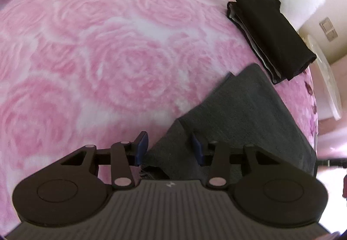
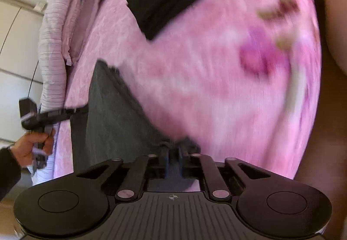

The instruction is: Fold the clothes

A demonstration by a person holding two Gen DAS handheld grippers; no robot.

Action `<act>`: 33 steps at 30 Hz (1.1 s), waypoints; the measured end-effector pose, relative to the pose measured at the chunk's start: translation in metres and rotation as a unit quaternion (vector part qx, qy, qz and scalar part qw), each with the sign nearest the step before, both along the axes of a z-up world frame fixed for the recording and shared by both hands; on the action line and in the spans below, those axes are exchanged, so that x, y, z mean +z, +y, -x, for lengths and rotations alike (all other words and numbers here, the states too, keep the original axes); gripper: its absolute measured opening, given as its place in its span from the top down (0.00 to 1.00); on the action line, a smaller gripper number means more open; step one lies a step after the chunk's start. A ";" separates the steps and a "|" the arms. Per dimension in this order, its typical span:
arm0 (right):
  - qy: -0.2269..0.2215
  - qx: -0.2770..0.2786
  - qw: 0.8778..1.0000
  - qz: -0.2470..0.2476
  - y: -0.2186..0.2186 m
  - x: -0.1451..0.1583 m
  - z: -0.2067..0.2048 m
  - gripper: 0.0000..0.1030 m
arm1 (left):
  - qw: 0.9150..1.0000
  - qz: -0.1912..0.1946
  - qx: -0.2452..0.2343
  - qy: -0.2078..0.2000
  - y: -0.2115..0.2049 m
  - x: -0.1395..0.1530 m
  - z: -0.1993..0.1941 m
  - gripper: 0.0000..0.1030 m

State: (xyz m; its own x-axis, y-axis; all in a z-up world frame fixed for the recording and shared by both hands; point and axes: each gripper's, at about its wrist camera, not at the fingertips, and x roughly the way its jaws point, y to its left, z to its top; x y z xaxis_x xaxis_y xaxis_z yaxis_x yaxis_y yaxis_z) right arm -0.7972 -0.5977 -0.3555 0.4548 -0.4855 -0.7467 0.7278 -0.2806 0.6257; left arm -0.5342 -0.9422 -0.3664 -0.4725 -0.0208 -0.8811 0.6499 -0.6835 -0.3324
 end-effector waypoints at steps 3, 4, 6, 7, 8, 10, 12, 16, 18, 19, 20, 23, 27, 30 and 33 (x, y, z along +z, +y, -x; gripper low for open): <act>0.008 0.059 0.998 -0.006 -0.040 -0.004 0.015 0.95 | 1.000 0.007 0.005 0.002 0.003 0.001 -0.006 0.62; 0.007 0.079 0.997 -0.011 -0.049 -0.006 0.016 0.95 | 1.000 0.009 0.006 0.002 0.004 0.002 -0.008 0.62; 0.035 0.115 0.993 -0.003 -0.053 0.001 0.010 0.94 | 1.000 0.014 0.010 0.004 0.005 0.003 -0.012 0.57; 0.052 0.122 0.991 0.003 -0.050 0.006 0.006 0.94 | 1.000 0.016 0.011 0.004 0.006 0.003 -0.014 0.56; 0.064 0.114 0.991 0.008 -0.044 0.012 0.004 0.93 | 1.000 0.019 0.013 0.005 0.007 0.003 -0.016 0.55; 0.084 0.082 0.993 0.023 -0.027 0.026 0.001 0.78 | 1.000 0.027 0.013 0.006 0.009 0.006 -0.020 0.55; 0.078 0.031 0.996 0.037 0.002 0.035 -0.006 0.58 | 0.999 0.042 0.003 0.006 0.012 0.015 -0.022 0.55; 0.048 -0.070 0.995 0.053 0.060 0.046 -0.026 0.38 | 0.999 0.051 -0.001 0.009 0.021 0.022 -0.033 0.56; 0.014 -0.090 0.995 0.044 0.076 0.030 -0.047 0.38 | 0.999 0.050 -0.007 0.008 0.026 0.019 -0.034 0.56; 0.006 -0.091 0.995 0.046 0.080 0.021 -0.059 0.38 | 0.999 0.051 -0.013 0.005 0.027 0.016 -0.034 0.55; -0.001 -0.093 0.995 0.048 0.083 0.011 -0.071 0.38 | 0.999 0.052 -0.017 0.003 0.028 0.012 -0.033 0.54; -0.034 -0.121 0.991 0.044 0.082 -0.020 -0.091 0.38 | 0.999 0.041 -0.014 0.002 0.027 0.004 -0.033 0.54; -0.070 -0.150 0.986 0.037 0.071 -0.031 -0.080 0.71 | 1.000 0.029 -0.004 0.006 0.026 0.002 -0.036 0.55; -0.076 -0.133 0.988 0.027 0.060 -0.015 -0.058 0.80 | 1.000 0.023 0.009 -0.005 0.039 0.007 -0.035 0.57; -0.050 -0.092 0.994 0.036 0.039 0.008 -0.024 0.80 | 1.000 0.001 0.010 -0.004 0.069 0.012 -0.033 0.57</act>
